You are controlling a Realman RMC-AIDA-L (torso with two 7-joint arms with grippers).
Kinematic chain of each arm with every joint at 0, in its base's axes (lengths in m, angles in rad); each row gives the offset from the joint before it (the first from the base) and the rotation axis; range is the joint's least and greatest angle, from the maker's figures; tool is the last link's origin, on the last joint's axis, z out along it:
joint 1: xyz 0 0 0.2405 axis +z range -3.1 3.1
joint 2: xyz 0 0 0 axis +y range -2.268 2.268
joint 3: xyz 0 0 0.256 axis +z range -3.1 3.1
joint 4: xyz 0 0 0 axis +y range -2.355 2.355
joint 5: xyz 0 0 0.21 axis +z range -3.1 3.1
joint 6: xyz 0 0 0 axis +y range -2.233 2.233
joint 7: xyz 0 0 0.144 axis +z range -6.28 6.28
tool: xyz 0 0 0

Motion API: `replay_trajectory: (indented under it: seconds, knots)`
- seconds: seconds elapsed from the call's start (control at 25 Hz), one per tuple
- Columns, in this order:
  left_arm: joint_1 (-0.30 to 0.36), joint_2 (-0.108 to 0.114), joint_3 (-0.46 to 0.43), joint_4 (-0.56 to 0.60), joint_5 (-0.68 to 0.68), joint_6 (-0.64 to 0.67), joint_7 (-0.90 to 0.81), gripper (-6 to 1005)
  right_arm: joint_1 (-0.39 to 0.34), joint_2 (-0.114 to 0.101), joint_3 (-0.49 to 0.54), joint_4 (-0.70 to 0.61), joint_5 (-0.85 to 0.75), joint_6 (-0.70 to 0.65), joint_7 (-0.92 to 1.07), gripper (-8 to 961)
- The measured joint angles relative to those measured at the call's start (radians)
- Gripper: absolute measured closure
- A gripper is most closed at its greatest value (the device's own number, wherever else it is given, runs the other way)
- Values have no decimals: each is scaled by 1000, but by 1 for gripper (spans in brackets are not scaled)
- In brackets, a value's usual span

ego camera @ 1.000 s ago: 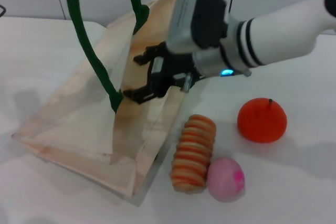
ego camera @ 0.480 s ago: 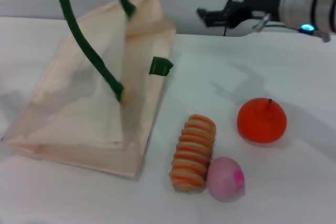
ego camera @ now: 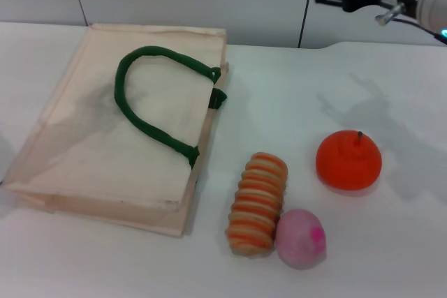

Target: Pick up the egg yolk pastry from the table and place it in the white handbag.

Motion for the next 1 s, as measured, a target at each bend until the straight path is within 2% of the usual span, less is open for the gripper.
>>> replay_trajectory:
  seconds: [0.08,0.16,0.2,0.24,0.28,0.36,0.4,0.44,0.48,0.56,0.64,0.72,0.84,0.92,1.0]
  knots:
    - [10,-24,0,0,-31,-26,70,488,-27,1,-5,0,84,-43,-78,90]
    - [25,-59,0,-1,-83,-71,166,418,-56,2,-14,6,220,-85,-199,89]
    - [33,-76,0,-1,-110,-89,210,372,-67,2,-17,12,295,-100,-266,88]
    - [41,-91,0,-1,-136,-105,256,326,-84,3,-18,29,456,-116,-406,88]
    - [47,-104,0,-2,-156,-122,297,280,-84,3,-18,29,456,-116,-406,88]
    - [54,-124,0,-1,-183,-157,374,188,-92,3,-8,73,645,-109,-562,90]
    - [56,-135,-1,-1,-193,-180,416,183,-93,3,9,144,844,-67,-745,90]
    - [58,-145,-2,0,-202,-199,451,178,-93,2,20,187,955,-28,-845,90]
    - [60,-154,-3,3,-213,-217,496,173,-93,2,20,187,955,-28,-845,90]
    - [68,-162,-9,27,-231,-239,564,163,-88,2,49,323,1198,119,-1062,89]
    - [77,-161,-19,81,-255,-262,642,154,-74,2,63,467,1396,291,-1242,89]
    - [86,-161,-24,130,-282,-292,746,144,-53,2,67,625,1538,459,-1389,89]
    - [99,-164,-25,190,-320,-321,899,134,-7,4,118,833,1640,683,-1528,88]
    - [106,-165,-33,233,-348,-330,989,134,20,4,192,933,1640,769,-1544,89]
    - [113,-166,-50,281,-377,-340,1096,134,41,4,272,1010,1638,798,-1542,90]
